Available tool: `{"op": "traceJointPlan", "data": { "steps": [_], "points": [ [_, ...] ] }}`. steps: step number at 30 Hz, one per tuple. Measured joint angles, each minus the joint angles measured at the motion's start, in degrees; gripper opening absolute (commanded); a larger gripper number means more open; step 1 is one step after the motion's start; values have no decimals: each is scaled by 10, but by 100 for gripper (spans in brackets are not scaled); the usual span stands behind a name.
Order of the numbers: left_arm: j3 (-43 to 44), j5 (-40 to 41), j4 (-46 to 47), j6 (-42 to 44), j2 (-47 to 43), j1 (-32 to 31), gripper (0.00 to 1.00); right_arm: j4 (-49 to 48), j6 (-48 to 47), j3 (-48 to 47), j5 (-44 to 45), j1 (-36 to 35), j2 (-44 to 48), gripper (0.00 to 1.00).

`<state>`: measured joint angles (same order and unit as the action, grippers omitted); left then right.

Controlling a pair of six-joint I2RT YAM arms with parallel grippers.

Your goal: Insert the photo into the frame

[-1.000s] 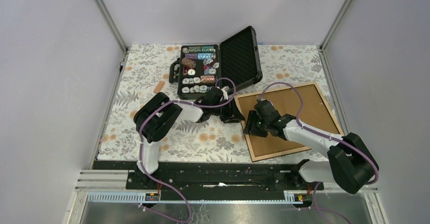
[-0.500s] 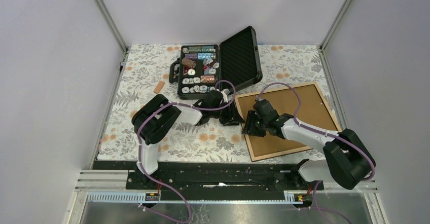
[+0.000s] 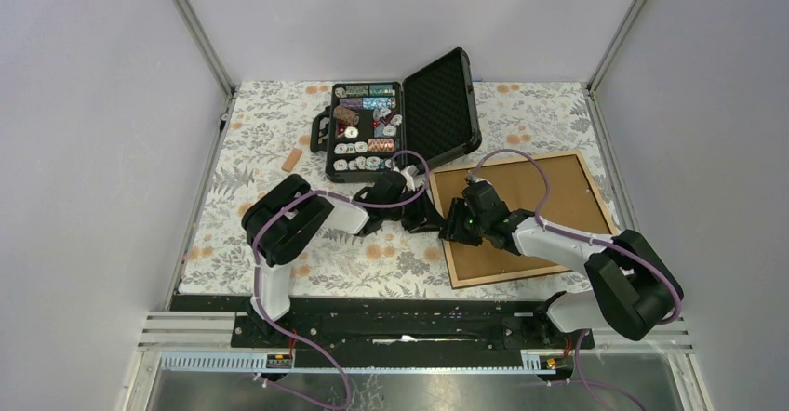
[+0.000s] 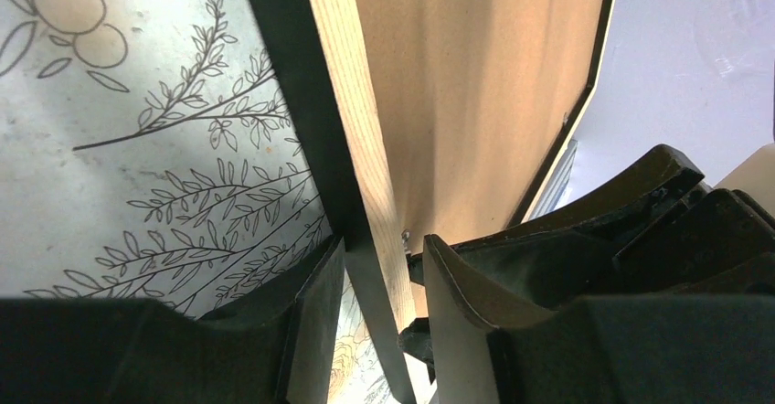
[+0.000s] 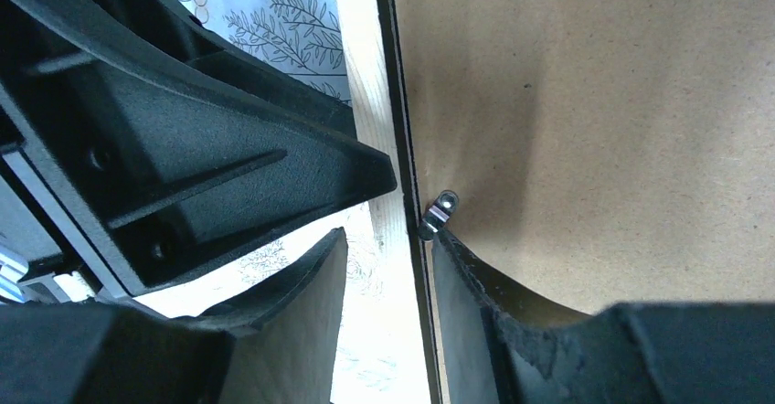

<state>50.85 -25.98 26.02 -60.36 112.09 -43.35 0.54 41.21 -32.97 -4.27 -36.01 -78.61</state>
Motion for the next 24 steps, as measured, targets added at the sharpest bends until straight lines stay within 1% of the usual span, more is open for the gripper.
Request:
{"op": "traceJointPlan", "data": {
  "steps": [2, 10, 17, 24],
  "points": [
    [-8, 3, 16, -8, 0, 0, 42, -3, -2, 0, 0, 0, 0, 47],
    [-12, 5, 26, -21, 1, 0, 42, -6, -26, 0, -9, 0, 1, 48],
    [-19, 6, 38, -32, 2, 3, 42, -14, -61, -28, -26, 2, -46, 48],
    [-27, -6, 65, -59, 13, 11, 40, 67, -106, -97, -40, 1, -92, 47]
  ]
}}
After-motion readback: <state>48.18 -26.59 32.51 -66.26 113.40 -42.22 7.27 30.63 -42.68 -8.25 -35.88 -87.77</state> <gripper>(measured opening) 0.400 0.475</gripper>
